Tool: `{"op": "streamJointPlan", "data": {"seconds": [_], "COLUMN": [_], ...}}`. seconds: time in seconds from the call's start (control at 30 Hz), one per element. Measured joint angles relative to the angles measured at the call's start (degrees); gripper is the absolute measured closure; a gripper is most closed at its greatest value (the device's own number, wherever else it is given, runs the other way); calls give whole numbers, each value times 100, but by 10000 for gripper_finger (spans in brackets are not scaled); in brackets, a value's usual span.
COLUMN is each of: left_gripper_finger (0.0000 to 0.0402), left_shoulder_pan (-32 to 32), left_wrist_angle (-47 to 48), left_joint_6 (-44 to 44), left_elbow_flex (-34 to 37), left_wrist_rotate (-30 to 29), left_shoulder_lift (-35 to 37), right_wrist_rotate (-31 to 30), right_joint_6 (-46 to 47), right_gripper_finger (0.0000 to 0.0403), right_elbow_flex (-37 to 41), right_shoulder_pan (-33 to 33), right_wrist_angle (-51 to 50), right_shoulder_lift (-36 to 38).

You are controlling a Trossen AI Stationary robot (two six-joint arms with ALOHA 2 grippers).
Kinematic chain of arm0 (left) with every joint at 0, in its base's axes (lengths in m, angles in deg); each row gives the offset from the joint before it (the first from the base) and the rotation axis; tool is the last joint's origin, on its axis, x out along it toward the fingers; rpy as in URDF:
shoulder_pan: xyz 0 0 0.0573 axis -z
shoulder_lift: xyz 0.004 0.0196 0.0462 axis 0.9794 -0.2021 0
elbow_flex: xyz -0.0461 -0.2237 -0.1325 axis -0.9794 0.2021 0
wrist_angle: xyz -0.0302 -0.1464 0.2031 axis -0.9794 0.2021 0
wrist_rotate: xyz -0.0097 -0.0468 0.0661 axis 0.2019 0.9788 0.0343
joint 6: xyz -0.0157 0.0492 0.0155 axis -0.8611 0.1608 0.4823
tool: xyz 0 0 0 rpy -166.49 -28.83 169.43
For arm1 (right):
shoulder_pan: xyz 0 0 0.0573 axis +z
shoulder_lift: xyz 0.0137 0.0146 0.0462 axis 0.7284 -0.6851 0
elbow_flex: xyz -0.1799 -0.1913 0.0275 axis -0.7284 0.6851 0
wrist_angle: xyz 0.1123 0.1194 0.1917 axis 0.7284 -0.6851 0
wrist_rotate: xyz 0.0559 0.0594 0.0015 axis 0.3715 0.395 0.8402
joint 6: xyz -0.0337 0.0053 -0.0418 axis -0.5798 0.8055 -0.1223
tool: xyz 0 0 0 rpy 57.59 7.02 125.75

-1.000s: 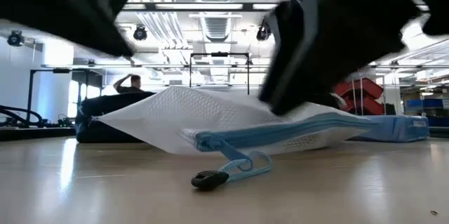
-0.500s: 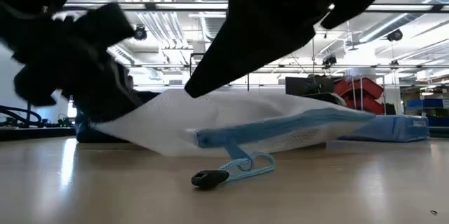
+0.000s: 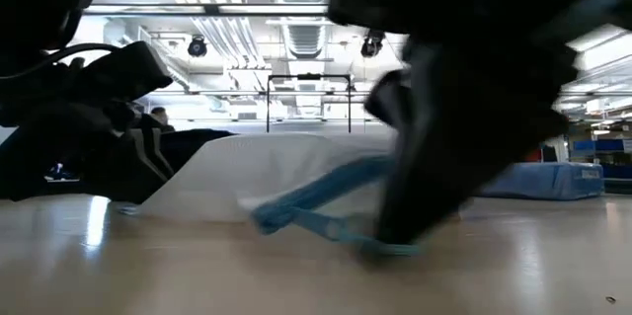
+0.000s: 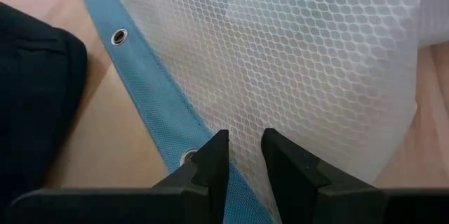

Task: Unpack backpack
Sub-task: Open the blue zip bag

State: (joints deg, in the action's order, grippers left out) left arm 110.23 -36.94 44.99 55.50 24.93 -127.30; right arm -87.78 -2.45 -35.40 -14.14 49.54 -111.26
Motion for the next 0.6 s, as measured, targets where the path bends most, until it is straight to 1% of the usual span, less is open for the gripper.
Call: {"op": "streamJointPlan", "data": {"seconds": [0.03, 0.1, 0.2, 0.3, 0.37, 0.43, 0.5, 0.53, 0.6], "left_gripper_finger": [322, 322, 322, 322, 322, 322, 322, 322, 322], "left_shoulder_pan": [5, -3, -1, -1, -1, -1, -1, -1, 0], "left_wrist_angle": [14, 24, -10, -50, -52, -55, -68, -68, -37], "left_joint_6": [29, 133, 270, 326, 326, 323, 322, 318, 315], "left_elbow_flex": [1, 1, -13, -22, -22, -20, -9, -9, -1], "left_wrist_rotate": [4, 66, 61, 72, 75, 75, 80, 81, 80], "left_shoulder_lift": [27, 66, 128, 140, 142, 142, 148, 149, 150], "right_wrist_rotate": [-33, -464, -1249, -1627, -1676, -1789, -1765, -1656, -1158], "right_joint_6": [-1, -117, -554, -935, -1005, -1112, -1159, -1155, -1095], "right_gripper_finger": [402, 402, 403, 403, 403, 403, 403, 403, 403], "right_elbow_flex": [-16, -71, -172, -167, -164, -160, -175, -179, -177], "right_shoulder_pan": [46, 129, 143, -10, -180, -314, -433, -466, -500], "right_wrist_angle": [-116, -37, 402, 849, 1087, 1076, 1230, 1225, 1198], "right_shoulder_lift": [34, 107, 192, 172, 70, -23, -187, -282, -438]}}
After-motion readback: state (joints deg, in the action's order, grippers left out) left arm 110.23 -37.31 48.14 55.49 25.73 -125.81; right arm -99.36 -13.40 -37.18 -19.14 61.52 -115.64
